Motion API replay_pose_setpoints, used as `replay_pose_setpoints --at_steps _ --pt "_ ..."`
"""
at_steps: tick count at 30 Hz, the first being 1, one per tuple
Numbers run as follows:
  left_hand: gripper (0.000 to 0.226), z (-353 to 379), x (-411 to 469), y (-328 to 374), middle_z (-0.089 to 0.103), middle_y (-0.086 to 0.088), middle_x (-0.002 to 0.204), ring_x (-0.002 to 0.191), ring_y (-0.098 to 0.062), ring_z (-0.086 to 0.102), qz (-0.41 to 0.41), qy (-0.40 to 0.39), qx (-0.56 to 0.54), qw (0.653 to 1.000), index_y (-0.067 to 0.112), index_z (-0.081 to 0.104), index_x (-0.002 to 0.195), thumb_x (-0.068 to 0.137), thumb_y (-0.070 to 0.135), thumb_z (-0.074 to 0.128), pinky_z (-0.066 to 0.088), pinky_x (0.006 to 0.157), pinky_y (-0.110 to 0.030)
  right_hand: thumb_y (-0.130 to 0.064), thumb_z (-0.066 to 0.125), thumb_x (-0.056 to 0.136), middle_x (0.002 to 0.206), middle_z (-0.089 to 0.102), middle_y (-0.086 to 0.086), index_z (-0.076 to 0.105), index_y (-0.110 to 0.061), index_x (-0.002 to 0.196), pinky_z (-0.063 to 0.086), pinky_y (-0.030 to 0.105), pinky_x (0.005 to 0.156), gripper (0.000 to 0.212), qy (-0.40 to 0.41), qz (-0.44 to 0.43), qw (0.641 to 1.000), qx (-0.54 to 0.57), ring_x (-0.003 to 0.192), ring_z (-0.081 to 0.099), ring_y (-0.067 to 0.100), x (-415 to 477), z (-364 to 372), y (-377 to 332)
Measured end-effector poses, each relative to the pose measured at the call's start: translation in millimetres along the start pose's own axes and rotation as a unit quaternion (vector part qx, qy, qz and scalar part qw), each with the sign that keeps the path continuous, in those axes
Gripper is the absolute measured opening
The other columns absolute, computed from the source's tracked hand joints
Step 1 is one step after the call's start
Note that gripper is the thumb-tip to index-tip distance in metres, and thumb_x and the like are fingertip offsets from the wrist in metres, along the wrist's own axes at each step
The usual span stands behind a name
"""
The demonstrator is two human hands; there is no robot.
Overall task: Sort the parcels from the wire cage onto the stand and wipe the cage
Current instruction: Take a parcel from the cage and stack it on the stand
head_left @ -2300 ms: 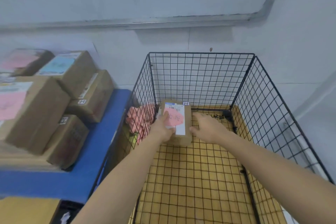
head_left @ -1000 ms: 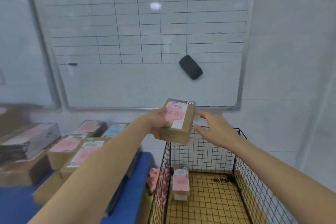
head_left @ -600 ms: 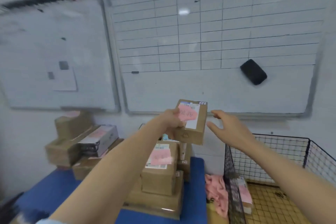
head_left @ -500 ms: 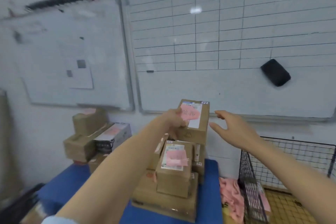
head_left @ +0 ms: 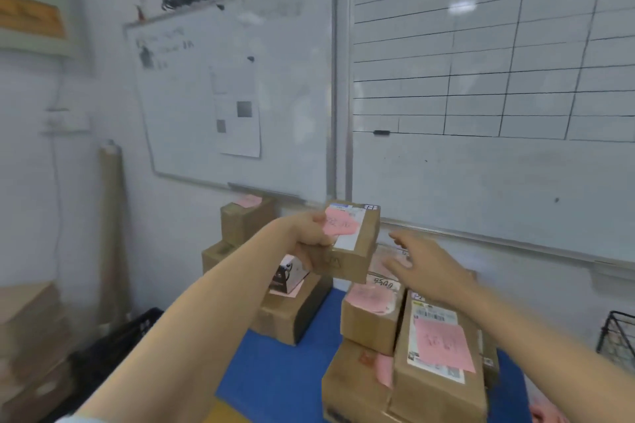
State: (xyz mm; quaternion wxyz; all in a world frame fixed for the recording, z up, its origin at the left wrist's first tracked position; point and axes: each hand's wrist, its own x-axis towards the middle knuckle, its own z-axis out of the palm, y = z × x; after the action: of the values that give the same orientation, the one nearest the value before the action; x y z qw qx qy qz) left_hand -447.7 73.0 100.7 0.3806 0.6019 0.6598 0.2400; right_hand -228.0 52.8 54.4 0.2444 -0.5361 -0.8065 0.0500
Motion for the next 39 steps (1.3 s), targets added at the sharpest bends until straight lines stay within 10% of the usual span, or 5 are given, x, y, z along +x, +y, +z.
replay_pose_setpoints --at_steps 9,13,17,39 --pt "0.07 -90.2 85.2 -76.1 0.026 -0.008 0.154 0.097 -0.035 0.065 -0.006 -0.009 0.055 0.998 0.024 0.019 0.152 0.094 0.015 0.058 0.059 0.061 -0.035 -0.044 0.051 0.096 0.147 0.044 0.0 0.036 -0.017 0.146 0.034 0.029 0.106 0.058 0.005 0.012 1.0 0.001 0.132 0.042 0.016 102.5 84.6 -73.5" --pt "0.074 -122.6 127.5 -101.6 0.024 -0.006 0.156 0.112 -0.033 0.06 0.007 -0.022 0.107 0.994 0.026 0.016 0.153 0.093 0.025 0.059 0.054 0.089 -0.04 -0.045 0.049 0.097 0.149 0.041 0.0 0.032 -0.018 0.148 0.031 0.027 0.107 0.06 -0.001 0.043 0.999 -0.003 0.135 0.04 0.015 141.3 114.1 -97.9" --pt "0.074 -144.4 159.7 -114.4 0.024 -0.011 0.155 0.09 -0.035 0.069 0.003 -0.041 0.107 0.993 0.027 0.012 0.153 0.094 0.02 0.056 0.059 0.073 -0.04 -0.04 0.048 0.099 0.15 0.04 -0.003 0.03 -0.021 0.148 0.029 0.022 0.106 0.056 -0.015 0.059 0.998 0.004 0.135 0.038 0.013 164.9 135.8 -113.1" --pt "0.075 -135.1 246.7 -136.4 0.038 -0.017 0.145 0.097 -0.036 0.066 -0.031 -0.074 0.091 0.993 0.023 0.009 0.153 0.095 0.018 0.056 0.058 0.08 -0.045 -0.035 0.053 0.095 0.134 0.052 0.005 0.036 -0.016 0.145 0.04 0.026 0.091 0.056 -0.057 0.064 0.996 -0.028 0.118 0.05 0.019 241.4 199.4 -102.5"
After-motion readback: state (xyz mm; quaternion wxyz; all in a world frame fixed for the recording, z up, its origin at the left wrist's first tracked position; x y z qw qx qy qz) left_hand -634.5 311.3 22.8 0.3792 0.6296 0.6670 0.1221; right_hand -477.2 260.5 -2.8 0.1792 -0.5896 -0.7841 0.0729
